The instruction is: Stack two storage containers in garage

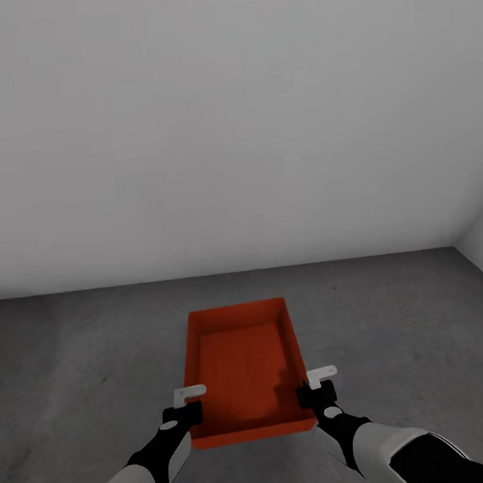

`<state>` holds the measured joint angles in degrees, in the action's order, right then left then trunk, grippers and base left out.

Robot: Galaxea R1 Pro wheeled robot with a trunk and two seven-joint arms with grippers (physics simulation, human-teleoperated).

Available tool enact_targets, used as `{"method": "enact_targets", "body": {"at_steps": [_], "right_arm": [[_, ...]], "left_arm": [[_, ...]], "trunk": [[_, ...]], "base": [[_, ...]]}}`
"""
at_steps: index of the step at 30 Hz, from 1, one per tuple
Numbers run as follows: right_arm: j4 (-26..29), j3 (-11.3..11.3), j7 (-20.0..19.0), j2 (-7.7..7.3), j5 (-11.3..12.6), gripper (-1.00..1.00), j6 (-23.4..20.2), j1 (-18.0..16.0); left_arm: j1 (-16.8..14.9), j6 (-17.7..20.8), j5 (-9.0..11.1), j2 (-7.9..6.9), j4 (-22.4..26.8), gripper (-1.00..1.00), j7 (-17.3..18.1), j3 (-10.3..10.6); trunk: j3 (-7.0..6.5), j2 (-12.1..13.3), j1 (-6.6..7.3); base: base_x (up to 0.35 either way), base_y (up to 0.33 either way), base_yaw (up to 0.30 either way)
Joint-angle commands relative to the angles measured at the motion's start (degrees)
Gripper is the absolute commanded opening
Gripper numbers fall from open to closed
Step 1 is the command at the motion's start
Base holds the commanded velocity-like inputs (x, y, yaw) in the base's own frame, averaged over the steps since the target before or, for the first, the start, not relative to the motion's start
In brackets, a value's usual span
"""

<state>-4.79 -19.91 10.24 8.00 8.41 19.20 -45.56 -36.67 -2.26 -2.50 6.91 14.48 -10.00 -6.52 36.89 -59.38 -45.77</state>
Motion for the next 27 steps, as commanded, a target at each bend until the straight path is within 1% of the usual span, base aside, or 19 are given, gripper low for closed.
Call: {"method": "enact_targets", "body": {"at_steps": [1,27], "right_arm": [[3.99,3.03,0.22,0.03,3.63,-1.00,0.84,-0.14],[3.99,3.03,0.22,0.00,3.63,-1.00,0.75,-0.12]], "left_arm": [[0.04,-0.20,-0.23,-0.76,-0.24,-1.00,-1.95,-0.70],[0.07,-0.20,-0.23,-0.76,-0.24,-1.00,-1.95,-0.76]], "trunk": [[0.24,-0.45,-0.23],[4.90,-10.88,-5.94]], "base": [[0.000,0.000,0.000],[0.000,0.000,0.000]]}}
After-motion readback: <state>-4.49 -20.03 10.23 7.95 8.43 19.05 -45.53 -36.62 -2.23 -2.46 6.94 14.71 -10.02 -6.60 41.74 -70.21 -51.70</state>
